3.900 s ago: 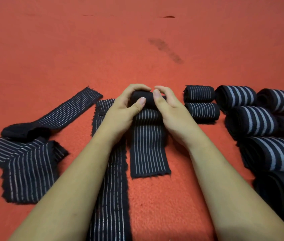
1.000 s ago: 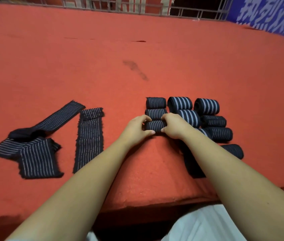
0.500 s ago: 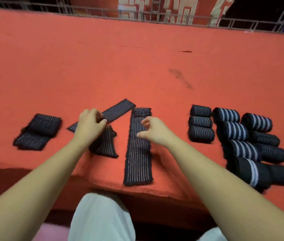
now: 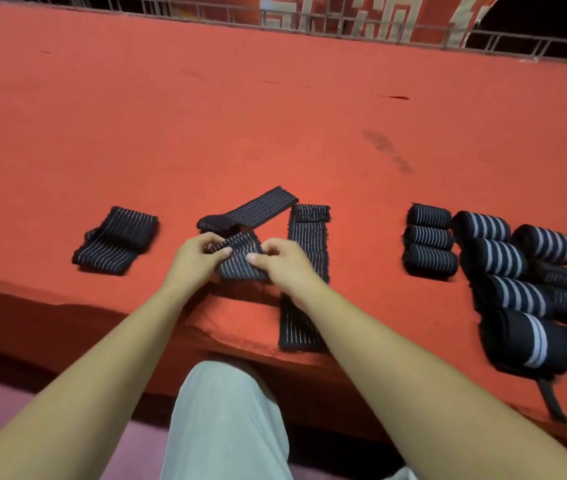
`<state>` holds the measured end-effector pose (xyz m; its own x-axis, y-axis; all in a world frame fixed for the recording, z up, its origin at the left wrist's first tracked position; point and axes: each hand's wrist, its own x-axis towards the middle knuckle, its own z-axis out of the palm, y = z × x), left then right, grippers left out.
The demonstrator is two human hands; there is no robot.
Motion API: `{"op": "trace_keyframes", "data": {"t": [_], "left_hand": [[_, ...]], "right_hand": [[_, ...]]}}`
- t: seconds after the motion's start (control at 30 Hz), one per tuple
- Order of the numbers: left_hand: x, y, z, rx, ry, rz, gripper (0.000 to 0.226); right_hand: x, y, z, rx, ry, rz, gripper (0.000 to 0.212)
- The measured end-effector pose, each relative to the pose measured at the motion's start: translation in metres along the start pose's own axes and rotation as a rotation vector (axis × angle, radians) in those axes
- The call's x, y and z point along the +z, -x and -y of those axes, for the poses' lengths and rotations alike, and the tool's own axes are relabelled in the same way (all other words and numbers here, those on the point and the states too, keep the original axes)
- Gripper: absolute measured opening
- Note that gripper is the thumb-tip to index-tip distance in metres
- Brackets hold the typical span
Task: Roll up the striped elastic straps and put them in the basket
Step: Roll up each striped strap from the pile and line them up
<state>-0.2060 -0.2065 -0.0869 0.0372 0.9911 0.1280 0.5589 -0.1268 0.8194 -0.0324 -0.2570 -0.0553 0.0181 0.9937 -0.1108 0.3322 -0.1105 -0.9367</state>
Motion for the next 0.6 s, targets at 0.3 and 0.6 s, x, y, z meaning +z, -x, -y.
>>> {"op": "trace_keyframes", "data": {"t": [0.3,0.6], "left_hand": [[-0.01,0.021,-0.096,0.171,0.619,0.113,0.03],[0.025,0.024,-0.138,0.021,0.784,0.128,0.034]], "right_hand": [[-0.108,0.035,0.043,-0.016,-0.636,0.137,0.016],[-0.148,0.064,0.045,-0.037,-0.861,0.162,0.013]]}}
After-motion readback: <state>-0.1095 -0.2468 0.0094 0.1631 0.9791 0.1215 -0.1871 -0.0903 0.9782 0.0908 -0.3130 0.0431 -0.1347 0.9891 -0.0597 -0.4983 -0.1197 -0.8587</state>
